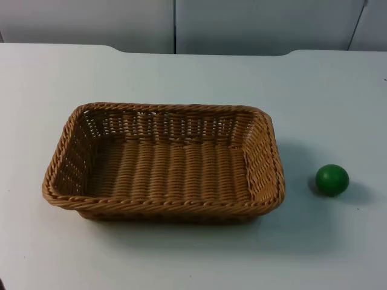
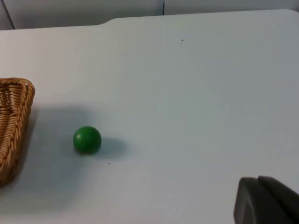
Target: Pick up the basket with the left hand and place the ball into the basket with the right hand.
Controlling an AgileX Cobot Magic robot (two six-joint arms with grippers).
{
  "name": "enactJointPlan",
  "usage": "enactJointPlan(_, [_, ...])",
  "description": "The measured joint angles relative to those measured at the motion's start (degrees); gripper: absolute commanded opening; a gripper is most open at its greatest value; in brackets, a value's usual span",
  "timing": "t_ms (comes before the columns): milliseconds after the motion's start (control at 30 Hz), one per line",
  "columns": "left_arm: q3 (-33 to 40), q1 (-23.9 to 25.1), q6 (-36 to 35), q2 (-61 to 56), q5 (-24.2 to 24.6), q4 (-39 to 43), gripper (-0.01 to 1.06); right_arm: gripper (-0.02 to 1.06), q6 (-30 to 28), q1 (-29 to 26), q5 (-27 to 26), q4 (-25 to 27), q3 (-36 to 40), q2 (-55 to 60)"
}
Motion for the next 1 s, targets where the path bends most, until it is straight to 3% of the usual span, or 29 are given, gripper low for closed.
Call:
enactJointPlan(367, [-0.2, 0.0, -2.2, 0.9, -4.1, -2.9, 0.00, 0.00, 0.0, 0.0, 0.0, 0.0, 0.0, 0.0])
enactJointPlan(467, [-0.5, 0.0, -2.7, 5.0, -3.9, -5.4, 0.00, 0.00, 0.0, 0.0, 0.0, 0.0, 0.0, 0.0])
enactJointPlan(600, [-0.6, 0.0, -2.7, 21.8, -5.8, -10.7, 0.00, 0.00, 0.0, 0.0, 0.0, 0.0, 0.0, 0.0])
enactJointPlan(667, [-0.6, 0.0, -2.7, 23.8, -6.6, -11.4, 0.00, 0.00, 0.0, 0.0, 0.0, 0.0, 0.0, 0.0])
enactJointPlan(800, [-0.6, 0.0, 0.5, 40.7, -16.7, -16.5, 0.00, 0.00, 0.0, 0.0, 0.0, 0.0, 0.0, 0.0])
enactJointPlan(833, [-0.6, 0.0, 0.5, 40.7, -16.7, -16.5, 0.00, 0.00, 0.0, 0.0, 0.0, 0.0, 0.0, 0.0])
enactJointPlan(1000, [-0.6, 0.0, 7.9, 58.1, -26.1, -22.4, 0.01, 0.00, 0.0, 0.0, 0.0, 0.0, 0.0, 0.0])
